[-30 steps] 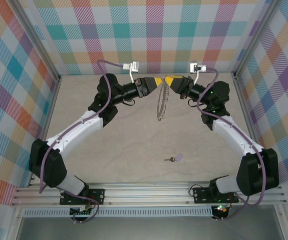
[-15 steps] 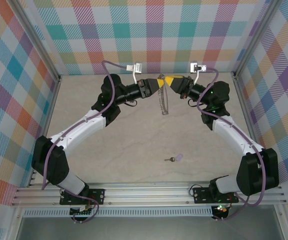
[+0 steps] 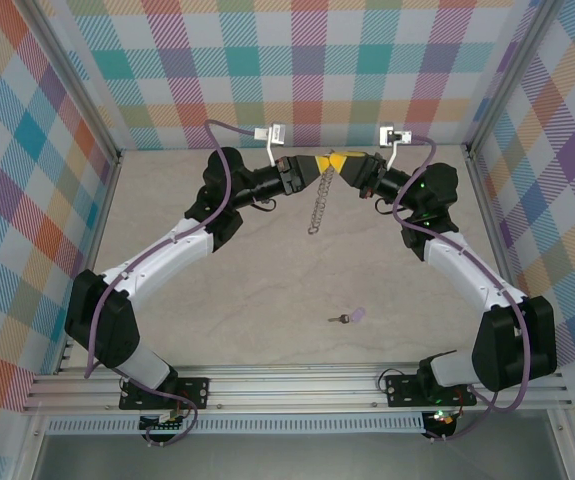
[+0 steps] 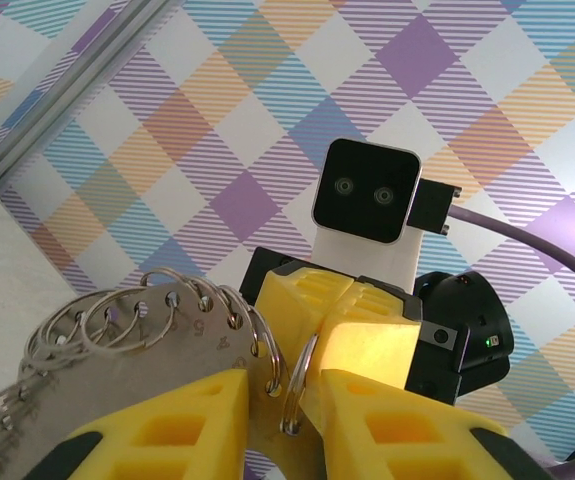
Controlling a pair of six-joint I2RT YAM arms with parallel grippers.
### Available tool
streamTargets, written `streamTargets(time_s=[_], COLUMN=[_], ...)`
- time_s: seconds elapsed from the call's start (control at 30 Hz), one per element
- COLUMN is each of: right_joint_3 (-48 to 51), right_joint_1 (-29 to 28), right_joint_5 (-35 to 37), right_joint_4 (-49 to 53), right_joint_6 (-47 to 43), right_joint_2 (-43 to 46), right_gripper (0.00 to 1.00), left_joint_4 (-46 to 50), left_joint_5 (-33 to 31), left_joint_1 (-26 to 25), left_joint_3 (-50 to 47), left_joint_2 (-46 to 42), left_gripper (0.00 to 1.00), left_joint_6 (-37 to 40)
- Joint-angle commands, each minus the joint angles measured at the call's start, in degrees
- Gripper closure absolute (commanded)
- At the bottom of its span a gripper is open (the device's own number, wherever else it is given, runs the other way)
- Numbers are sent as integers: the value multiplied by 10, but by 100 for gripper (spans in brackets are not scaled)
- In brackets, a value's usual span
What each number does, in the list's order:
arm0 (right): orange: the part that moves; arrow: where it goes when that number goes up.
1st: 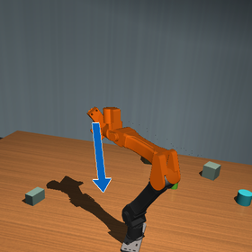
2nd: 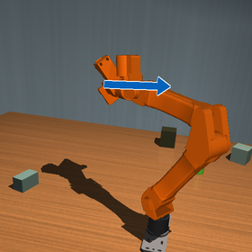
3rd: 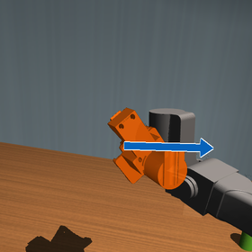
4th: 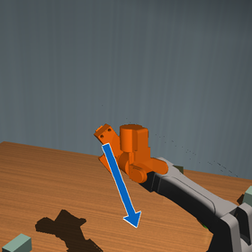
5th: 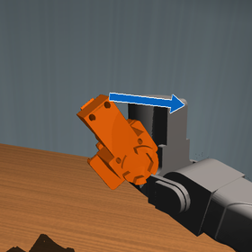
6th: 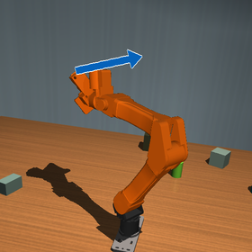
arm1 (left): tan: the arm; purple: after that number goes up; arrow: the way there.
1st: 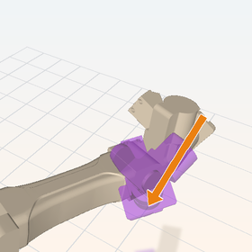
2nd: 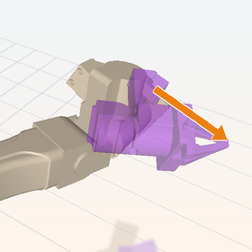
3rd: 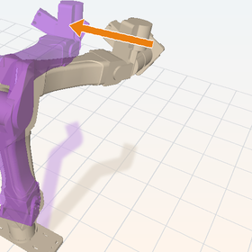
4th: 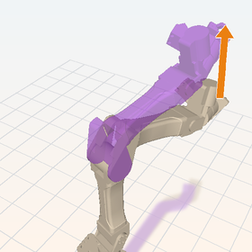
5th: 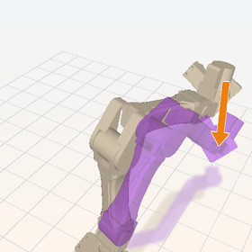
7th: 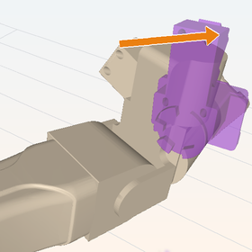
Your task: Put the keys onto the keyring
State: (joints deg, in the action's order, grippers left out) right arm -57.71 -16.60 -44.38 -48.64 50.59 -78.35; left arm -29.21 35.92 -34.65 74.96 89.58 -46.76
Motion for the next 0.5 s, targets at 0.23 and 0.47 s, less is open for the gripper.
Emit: streamTargets(time_s=[0.23, 0.47], right_joint_3=[4, -9], right_joint_1=[-4, 5], right_joint_5=[-8, -2], right_joint_4=[-24, 70], right_joint_6=[4, -26], right_joint_2=[-1, 25], right_gripper=[100, 73], left_joint_4=[-29, 40], left_joint_5=[4, 19], left_joint_1=[-8, -8], left_joint_3=[30, 52], left_joint_2=[11, 8], left_gripper=[98, 100], left_joint_6=[3, 63])
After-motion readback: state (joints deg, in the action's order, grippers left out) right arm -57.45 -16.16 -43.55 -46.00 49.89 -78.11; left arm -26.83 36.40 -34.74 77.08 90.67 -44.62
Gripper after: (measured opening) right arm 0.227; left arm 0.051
